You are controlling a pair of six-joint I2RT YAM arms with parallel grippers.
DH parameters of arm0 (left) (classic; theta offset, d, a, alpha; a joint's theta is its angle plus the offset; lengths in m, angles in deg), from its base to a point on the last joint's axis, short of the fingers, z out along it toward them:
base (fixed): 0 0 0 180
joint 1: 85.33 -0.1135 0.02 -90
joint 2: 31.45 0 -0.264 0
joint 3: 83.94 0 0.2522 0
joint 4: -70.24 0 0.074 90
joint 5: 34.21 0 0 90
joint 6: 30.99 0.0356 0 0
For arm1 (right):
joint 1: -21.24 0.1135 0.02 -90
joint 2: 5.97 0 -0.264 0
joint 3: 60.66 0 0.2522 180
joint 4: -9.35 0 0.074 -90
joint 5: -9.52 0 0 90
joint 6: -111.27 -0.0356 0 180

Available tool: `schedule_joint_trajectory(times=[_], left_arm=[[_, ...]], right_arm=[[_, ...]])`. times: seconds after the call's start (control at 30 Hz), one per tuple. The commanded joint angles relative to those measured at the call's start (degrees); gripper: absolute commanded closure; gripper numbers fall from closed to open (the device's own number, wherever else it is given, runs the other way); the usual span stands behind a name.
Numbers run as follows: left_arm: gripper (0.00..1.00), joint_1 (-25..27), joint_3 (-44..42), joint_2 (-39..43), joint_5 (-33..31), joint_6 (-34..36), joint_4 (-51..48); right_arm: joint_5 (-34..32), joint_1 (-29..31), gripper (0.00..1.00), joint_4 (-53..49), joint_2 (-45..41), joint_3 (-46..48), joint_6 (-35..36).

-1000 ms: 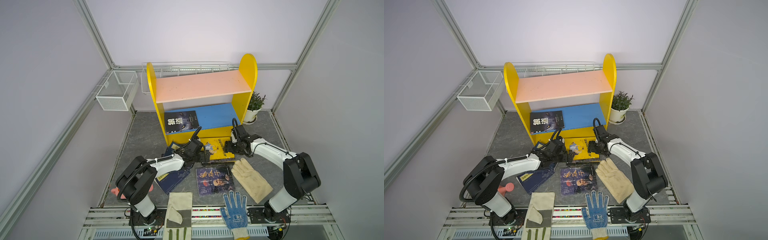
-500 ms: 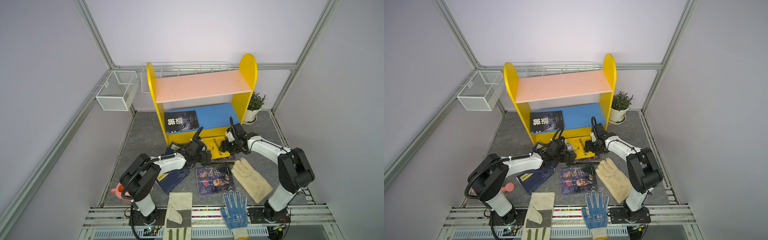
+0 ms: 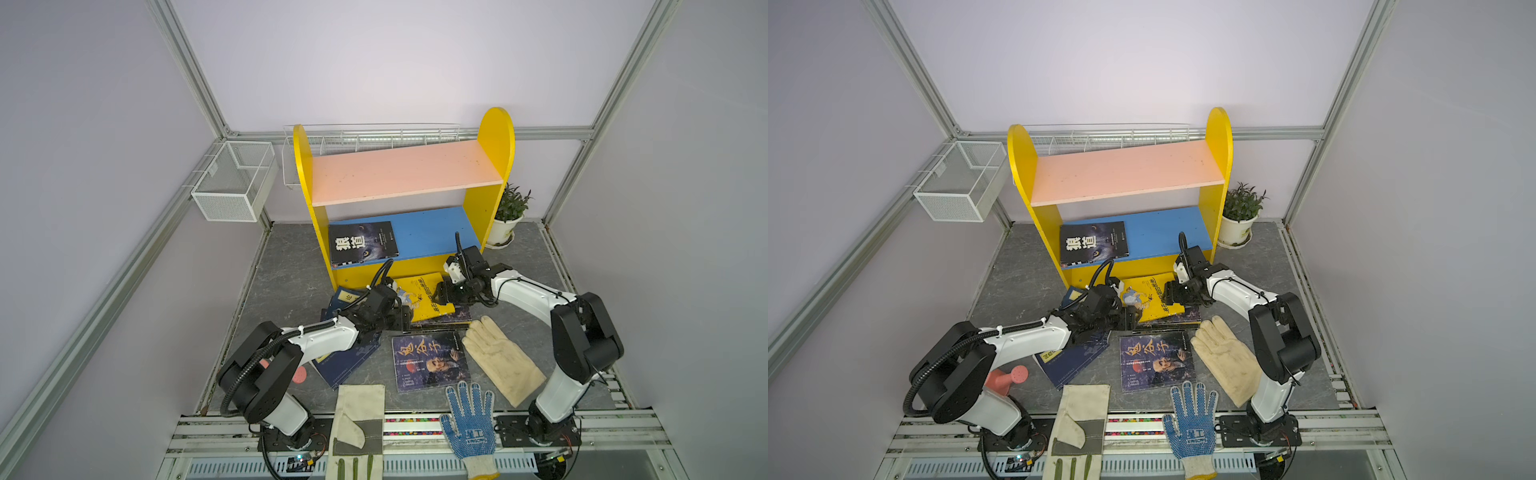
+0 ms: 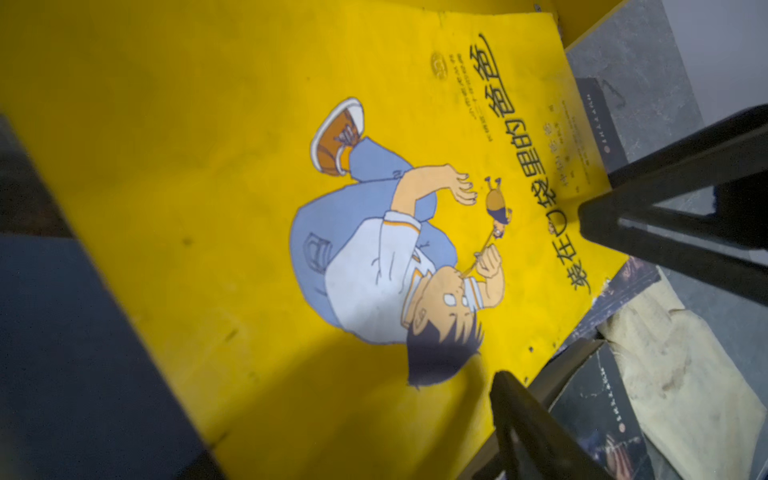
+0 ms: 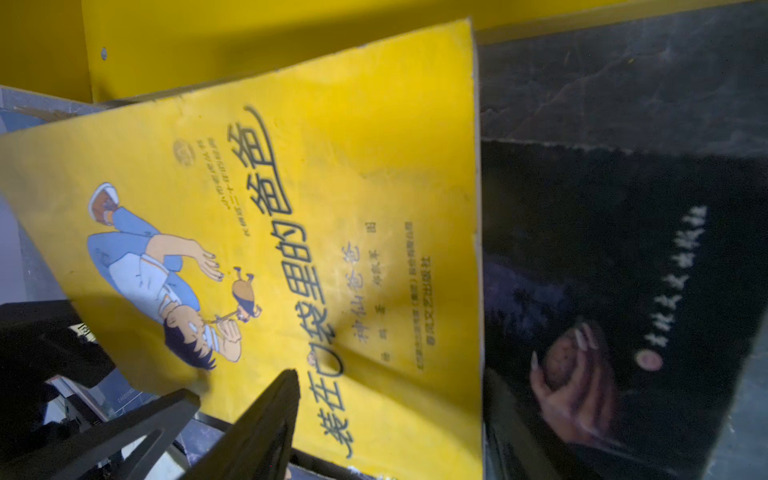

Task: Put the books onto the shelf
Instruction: 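Grasp the yellow cartoon book edge with the right gripper and lift it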

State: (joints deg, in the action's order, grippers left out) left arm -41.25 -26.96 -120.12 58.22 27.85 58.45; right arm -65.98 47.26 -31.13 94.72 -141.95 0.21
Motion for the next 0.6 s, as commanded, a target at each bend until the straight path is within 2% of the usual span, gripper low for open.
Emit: schedule_joint_trajectory(times=[0.0,0.13,0.2,0.27,0.4,0.5,0.57], left_arm=[[0.3,0.9,0.34,1.87,5.74,2.12,7.34],[0.33,0.92,0.14,3.72,5.91,2.38,7.59],[0.39,0.86,0.16,4.89,6.28,2.8,8.18],[0.48,0.89,0.39,5.62,6.86,3.29,8.91],[0.83,0.88,1.79,6.18,6.14,3.49,6.88],[0.99,0.93,1.83,6.85,5.64,3.2,6.49],[1.0,0.91,1.88,8.2,5.61,3.43,5.75]], right_arm=[[5.98,1.62,0.29,2.13,1.29,-0.79,0.76],[5.8,1.76,0.29,2.35,0.76,-0.59,0.88],[5.97,1.91,0.29,2.59,0.65,-0.59,1.06],[6.07,2.02,0.29,2.72,0.44,-0.5,1.12],[5.31,2.0,0.29,3.8,-1.3,0.68,0.55],[4.57,1.13,0.28,5.96,-4.02,2.72,-1.74],[4.66,-0.18,0.28,8.55,-6.32,4.94,-4.36]])
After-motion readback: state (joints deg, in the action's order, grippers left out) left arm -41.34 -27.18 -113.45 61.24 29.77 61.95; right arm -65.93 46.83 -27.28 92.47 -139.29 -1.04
